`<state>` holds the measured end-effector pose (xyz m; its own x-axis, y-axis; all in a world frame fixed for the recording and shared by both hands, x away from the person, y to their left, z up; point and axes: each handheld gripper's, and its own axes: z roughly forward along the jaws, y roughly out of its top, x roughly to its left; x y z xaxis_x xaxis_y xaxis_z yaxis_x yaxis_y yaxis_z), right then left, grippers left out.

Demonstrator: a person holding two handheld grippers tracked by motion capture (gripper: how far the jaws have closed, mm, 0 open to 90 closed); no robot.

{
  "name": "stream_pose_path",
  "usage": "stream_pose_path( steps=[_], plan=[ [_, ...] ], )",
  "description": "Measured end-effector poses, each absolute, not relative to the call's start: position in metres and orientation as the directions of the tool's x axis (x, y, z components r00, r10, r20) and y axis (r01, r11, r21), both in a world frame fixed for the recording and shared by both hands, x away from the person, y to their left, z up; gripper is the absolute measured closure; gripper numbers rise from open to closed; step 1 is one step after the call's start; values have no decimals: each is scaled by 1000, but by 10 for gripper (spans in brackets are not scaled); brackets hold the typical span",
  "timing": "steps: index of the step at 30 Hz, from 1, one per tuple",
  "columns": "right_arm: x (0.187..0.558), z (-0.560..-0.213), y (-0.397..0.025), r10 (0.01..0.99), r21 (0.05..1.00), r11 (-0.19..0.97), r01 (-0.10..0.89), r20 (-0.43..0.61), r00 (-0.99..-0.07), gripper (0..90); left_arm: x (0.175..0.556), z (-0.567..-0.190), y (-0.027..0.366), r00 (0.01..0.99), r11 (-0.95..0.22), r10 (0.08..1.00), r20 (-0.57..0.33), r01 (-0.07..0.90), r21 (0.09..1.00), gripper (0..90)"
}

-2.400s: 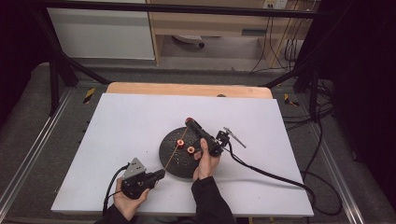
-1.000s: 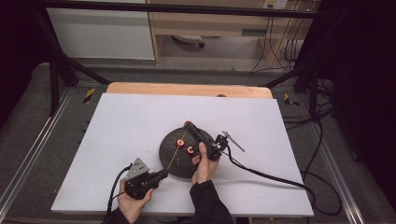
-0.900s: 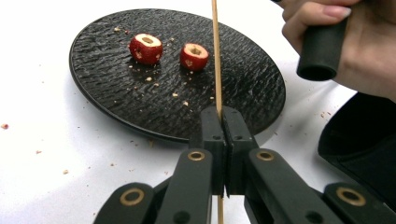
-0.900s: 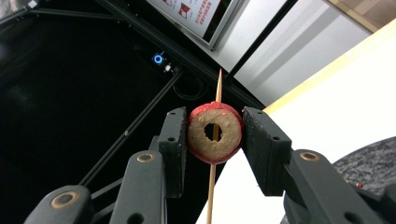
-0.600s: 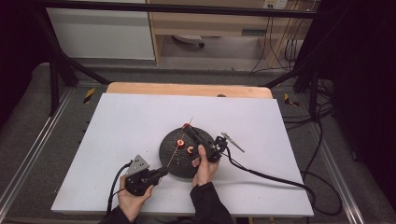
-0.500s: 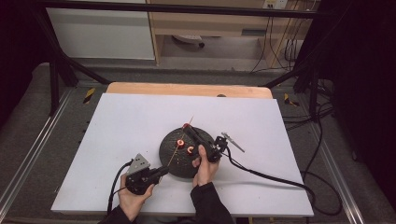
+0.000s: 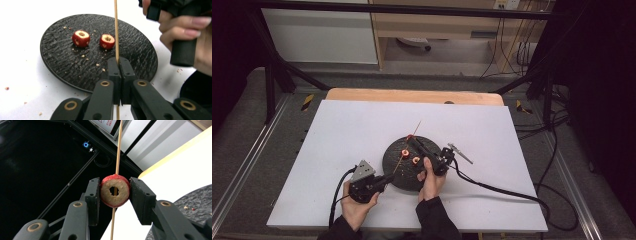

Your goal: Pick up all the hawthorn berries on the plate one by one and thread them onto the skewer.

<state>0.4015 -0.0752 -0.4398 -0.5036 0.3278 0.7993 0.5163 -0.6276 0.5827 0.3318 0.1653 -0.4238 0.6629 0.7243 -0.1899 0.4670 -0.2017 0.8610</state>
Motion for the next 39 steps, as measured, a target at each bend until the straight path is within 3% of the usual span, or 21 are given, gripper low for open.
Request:
stream_pose_path(
  steps=[32, 39],
  plan=[
    [389, -448, -70, 366, 628, -550, 550, 773, -517, 611, 363, -408, 152, 685, -211, 703, -190, 456, 865, 887],
    [389, -436, -76, 423, 705, -469, 532, 708, -565, 514, 357, -406, 164, 693, -232, 700, -171, 447, 864, 887]
  ],
)
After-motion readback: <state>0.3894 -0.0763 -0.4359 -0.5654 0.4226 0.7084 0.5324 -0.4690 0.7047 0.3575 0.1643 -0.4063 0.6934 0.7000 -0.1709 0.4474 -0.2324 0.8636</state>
